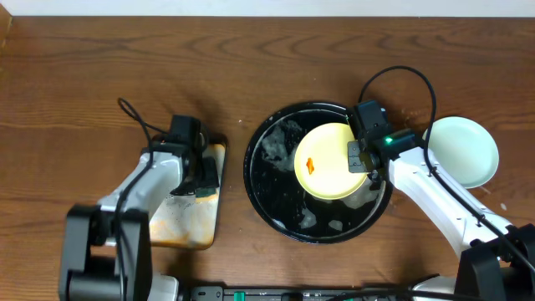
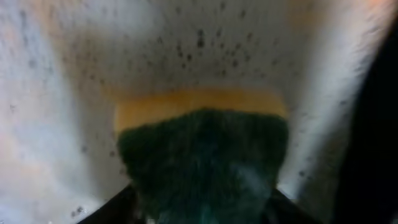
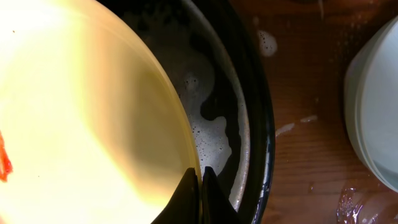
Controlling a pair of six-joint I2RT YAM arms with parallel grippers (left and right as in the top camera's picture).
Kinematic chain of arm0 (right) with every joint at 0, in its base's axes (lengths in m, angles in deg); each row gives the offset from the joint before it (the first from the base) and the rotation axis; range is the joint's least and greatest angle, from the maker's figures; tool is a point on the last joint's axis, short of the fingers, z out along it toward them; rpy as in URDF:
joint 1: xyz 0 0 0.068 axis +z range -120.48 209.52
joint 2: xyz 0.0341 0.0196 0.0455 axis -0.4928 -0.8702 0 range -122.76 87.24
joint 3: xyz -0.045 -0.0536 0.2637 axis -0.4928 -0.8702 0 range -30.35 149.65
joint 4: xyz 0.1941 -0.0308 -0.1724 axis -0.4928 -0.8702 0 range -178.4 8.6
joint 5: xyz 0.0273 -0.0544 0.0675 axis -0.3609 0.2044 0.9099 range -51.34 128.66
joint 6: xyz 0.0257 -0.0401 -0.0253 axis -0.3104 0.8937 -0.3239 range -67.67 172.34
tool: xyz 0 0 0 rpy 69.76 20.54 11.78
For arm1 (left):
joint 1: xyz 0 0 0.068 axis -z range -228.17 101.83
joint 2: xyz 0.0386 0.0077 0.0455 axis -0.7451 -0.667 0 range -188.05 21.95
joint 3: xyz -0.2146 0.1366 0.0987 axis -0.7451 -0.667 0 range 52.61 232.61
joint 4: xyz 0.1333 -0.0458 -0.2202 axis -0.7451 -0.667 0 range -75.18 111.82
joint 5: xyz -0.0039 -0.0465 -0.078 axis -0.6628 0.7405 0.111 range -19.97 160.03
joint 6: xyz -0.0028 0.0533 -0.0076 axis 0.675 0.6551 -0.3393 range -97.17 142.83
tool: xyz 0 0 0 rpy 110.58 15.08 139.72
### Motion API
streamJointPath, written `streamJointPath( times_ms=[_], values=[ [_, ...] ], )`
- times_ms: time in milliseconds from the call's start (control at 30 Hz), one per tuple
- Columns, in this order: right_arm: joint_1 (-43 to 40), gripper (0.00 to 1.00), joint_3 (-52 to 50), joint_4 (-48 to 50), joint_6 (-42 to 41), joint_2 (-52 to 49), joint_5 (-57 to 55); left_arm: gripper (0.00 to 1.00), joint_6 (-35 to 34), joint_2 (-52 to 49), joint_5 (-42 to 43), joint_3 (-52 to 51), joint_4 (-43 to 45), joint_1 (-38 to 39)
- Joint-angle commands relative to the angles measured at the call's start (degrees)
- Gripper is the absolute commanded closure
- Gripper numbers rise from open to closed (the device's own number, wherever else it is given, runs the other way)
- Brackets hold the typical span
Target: Clean dirty plates on tray and stack at the side
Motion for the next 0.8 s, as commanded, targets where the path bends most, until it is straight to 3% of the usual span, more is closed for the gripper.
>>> streamJointPath(
  times_ms=[0, 133, 267, 600, 767],
  values=[
    [-0.2, 0.99, 0.5, -0.1, 0.7, 0.4, -0.8, 0.61, 0.9, -4.5, 2.1, -1.0, -0.1, 0.1],
    [-0.2, 0.99, 0.5, -0.1, 0.7, 0.4, -0.8, 0.81, 0.9, -5.2, 0.9, -1.0, -0.3, 0.1],
    [-0.2, 0.99, 0.5, -0.1, 0.7, 0.4, -0.8, 0.92, 0.9, -3.9, 0.1, -1.0, -1.2, 0.0],
    [-0.2, 0.99, 0.5, -0.1, 0.7, 0.4, -0.8, 0.92, 0.8, 6.4, -2.0, 2.6, -7.4, 0.0],
    [-0.2, 0.99, 0.5, 0.0, 0.7, 0.4, -0.8, 0.93, 0.2, 11.8, 2.1, 4.5, -7.5, 0.0]
  ],
)
